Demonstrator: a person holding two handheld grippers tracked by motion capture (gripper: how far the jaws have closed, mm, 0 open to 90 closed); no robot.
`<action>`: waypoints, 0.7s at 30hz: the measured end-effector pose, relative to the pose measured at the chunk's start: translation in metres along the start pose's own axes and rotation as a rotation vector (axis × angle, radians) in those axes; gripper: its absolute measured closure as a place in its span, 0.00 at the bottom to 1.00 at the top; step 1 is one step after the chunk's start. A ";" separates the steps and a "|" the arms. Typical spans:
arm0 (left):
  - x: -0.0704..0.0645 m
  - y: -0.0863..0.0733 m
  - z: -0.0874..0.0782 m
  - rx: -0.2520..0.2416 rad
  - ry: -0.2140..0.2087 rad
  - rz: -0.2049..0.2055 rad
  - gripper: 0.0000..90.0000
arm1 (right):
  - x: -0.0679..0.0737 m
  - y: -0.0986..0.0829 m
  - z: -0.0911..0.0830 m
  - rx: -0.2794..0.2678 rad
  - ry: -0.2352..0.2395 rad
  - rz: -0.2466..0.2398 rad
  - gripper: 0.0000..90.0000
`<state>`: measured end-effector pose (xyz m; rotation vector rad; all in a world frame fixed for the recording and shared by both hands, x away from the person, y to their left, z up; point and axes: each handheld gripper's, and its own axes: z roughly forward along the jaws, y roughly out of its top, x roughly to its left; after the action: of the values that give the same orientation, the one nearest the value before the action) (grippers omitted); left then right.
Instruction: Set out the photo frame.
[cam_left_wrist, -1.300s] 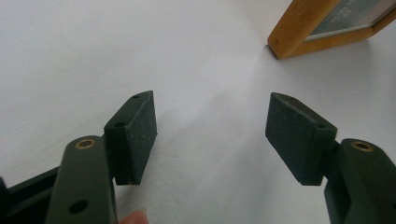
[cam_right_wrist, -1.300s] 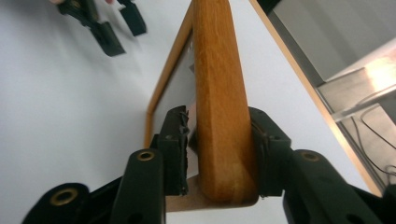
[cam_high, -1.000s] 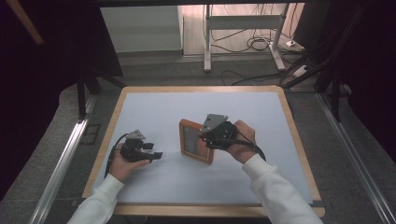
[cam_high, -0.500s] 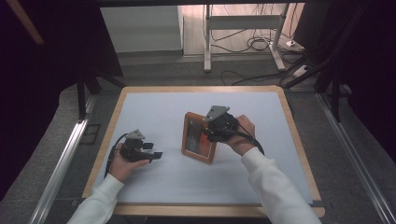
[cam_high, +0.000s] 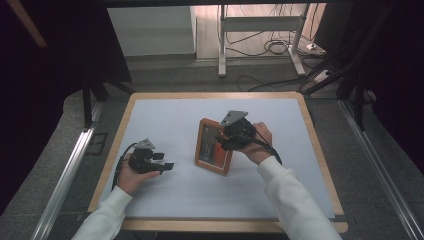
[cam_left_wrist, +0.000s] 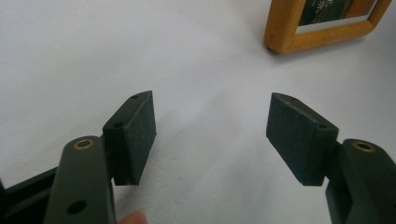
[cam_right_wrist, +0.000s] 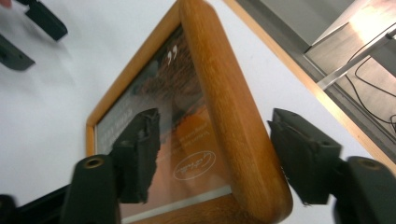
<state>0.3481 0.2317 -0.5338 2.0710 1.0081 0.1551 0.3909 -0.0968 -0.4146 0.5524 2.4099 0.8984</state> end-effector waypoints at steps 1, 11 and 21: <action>0.000 0.000 0.000 -0.002 -0.001 -0.001 0.36 | 0.000 0.000 -0.001 -0.009 -0.001 0.005 0.34; -0.003 0.001 -0.001 -0.006 -0.002 0.003 0.36 | 0.000 -0.024 -0.026 -0.103 0.017 0.156 0.25; -0.007 0.002 -0.001 -0.022 0.005 0.022 0.35 | 0.016 -0.072 -0.047 -0.151 0.035 0.241 0.28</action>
<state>0.3443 0.2272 -0.5303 2.0628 0.9832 0.1820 0.3373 -0.1616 -0.4384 0.7862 2.3141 1.1890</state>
